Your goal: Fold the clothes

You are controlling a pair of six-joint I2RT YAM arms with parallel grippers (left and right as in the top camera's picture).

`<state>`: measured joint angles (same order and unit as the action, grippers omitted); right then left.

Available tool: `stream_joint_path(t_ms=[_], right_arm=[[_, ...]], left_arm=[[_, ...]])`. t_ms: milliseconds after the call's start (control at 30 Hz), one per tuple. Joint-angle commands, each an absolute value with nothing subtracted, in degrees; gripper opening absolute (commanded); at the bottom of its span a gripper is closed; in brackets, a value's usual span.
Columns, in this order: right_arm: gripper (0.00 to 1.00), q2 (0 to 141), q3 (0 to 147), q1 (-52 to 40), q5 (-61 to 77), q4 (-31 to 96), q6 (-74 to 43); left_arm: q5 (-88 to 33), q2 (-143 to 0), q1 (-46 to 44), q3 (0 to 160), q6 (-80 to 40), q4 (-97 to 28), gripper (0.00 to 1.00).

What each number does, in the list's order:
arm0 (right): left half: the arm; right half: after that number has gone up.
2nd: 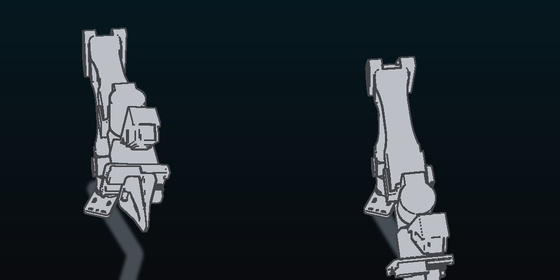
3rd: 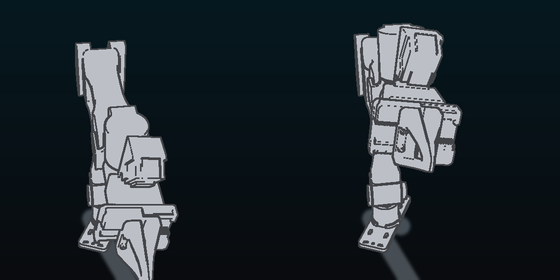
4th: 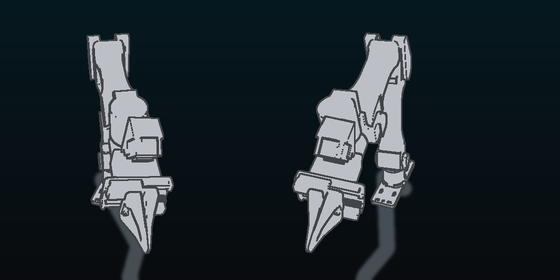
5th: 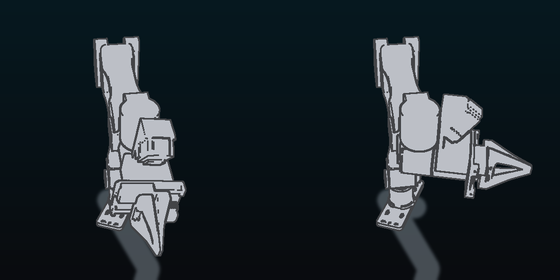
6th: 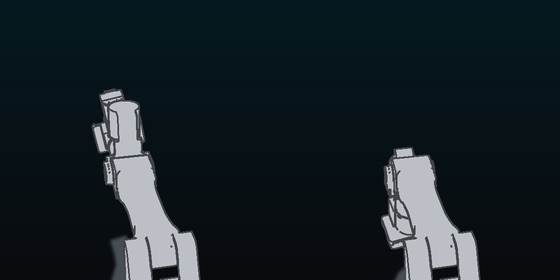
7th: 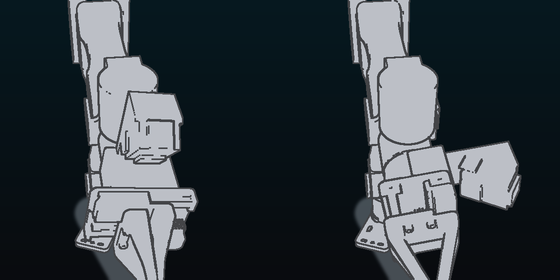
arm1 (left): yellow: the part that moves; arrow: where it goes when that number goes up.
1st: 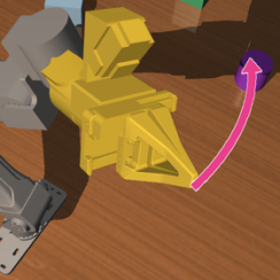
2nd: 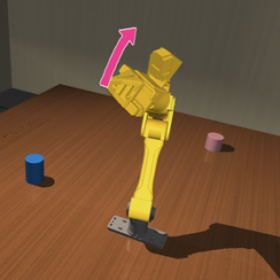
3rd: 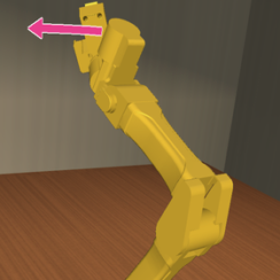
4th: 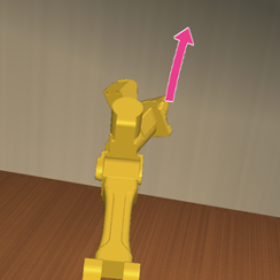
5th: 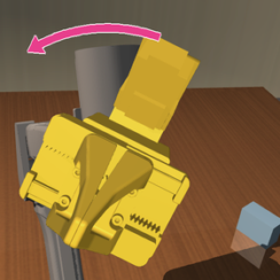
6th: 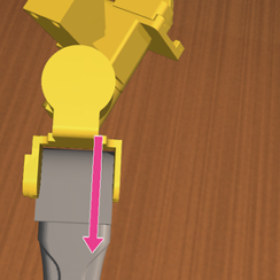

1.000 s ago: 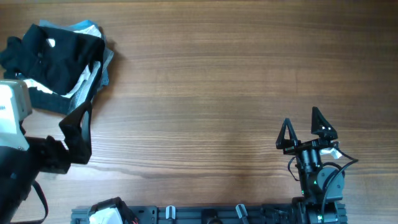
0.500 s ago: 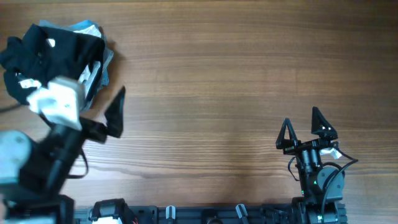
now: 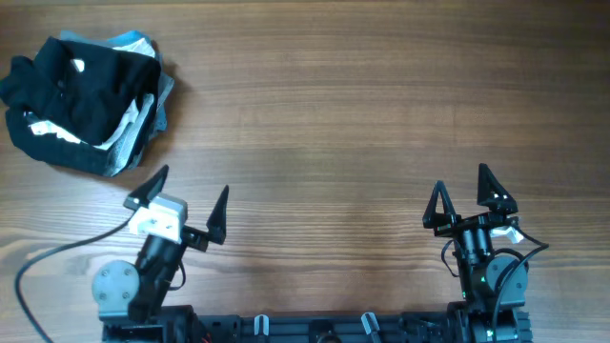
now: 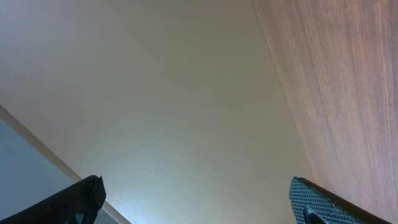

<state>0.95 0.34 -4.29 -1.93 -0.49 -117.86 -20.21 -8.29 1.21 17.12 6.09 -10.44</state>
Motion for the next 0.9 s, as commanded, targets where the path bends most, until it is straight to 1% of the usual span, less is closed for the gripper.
stream_joint_path(t_ms=[0,133,400,867], right_arm=[[1.0,0.6,0.32,-4.05,-2.72,-0.75,-118.69],[1.0,0.6,0.32,-4.05,-2.72,-0.75,-118.67],[1.0,0.6,0.32,-4.05,-2.72,-0.73,-118.69],[1.0,0.6,0.32,-4.05,-2.72,-0.75,-118.67]], left_arm=[[-18.7,-2.26,0.95,9.02,5.56,-4.93,1.0],[-19.14,-0.16,0.97,0.99,5.52,2.66,1.0],[-20.05,-0.19,1.02,0.36,5.52,-2.81,1.0],[-20.05,-0.43,1.02,0.36,5.52,-2.61,1.0]])
